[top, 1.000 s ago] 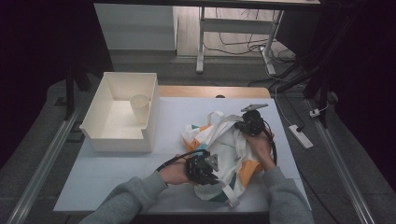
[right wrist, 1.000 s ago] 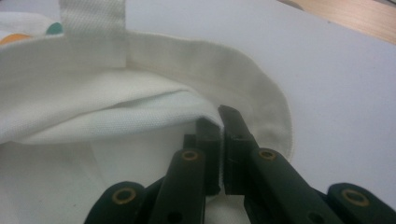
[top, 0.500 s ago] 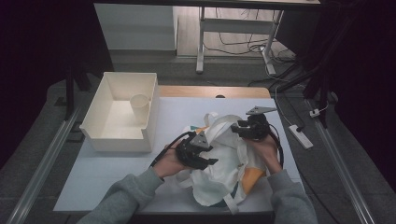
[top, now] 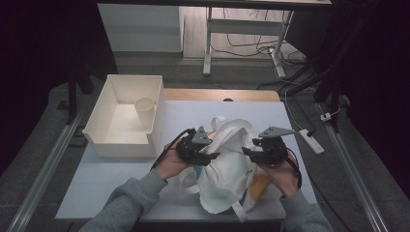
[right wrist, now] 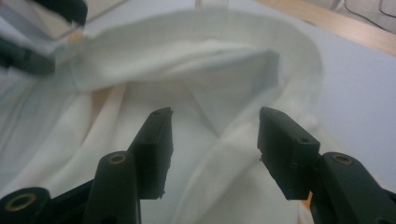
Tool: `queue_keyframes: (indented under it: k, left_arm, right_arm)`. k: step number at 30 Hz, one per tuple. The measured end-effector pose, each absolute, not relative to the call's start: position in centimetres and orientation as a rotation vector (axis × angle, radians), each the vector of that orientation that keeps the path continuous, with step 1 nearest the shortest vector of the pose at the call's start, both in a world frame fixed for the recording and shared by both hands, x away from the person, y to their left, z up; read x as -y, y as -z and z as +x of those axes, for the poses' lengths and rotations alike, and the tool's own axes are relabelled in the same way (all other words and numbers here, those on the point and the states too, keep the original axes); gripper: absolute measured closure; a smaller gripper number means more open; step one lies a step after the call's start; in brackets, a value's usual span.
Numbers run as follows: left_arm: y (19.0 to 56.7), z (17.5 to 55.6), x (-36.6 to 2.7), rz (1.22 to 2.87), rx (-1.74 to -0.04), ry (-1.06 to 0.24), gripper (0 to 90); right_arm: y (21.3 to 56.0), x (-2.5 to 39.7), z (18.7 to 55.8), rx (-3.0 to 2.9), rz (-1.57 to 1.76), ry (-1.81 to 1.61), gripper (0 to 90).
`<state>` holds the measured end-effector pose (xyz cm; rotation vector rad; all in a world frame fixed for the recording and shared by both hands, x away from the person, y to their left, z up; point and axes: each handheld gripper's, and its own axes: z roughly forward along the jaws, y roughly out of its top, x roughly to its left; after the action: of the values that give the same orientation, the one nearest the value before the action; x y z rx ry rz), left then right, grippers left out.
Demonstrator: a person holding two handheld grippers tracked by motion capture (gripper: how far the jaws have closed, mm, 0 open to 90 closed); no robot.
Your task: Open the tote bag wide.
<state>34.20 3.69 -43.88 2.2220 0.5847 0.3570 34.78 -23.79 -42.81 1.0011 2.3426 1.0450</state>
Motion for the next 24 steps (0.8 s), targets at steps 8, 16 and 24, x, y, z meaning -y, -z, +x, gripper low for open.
queue_keyframes:
  k: [8, 16, 24]
  left_arm:
    - [45.4, 35.9, -4.2, 2.253, -0.673, -0.311, 68.3]
    - [45.7, 36.4, -5.7, 2.283, -0.734, -0.358, 85.9]
    - [46.5, 36.9, -5.9, 2.303, -0.75, -0.334, 86.0]
  right_arm:
    - [44.5, 24.8, 32.7, -2.376, 1.07, -0.873, 59.9]
    - [44.2, 27.7, 32.1, -2.403, 1.131, -0.939, 88.3]
    - [44.9, 33.4, 31.0, -2.299, 1.313, -0.968, 88.3]
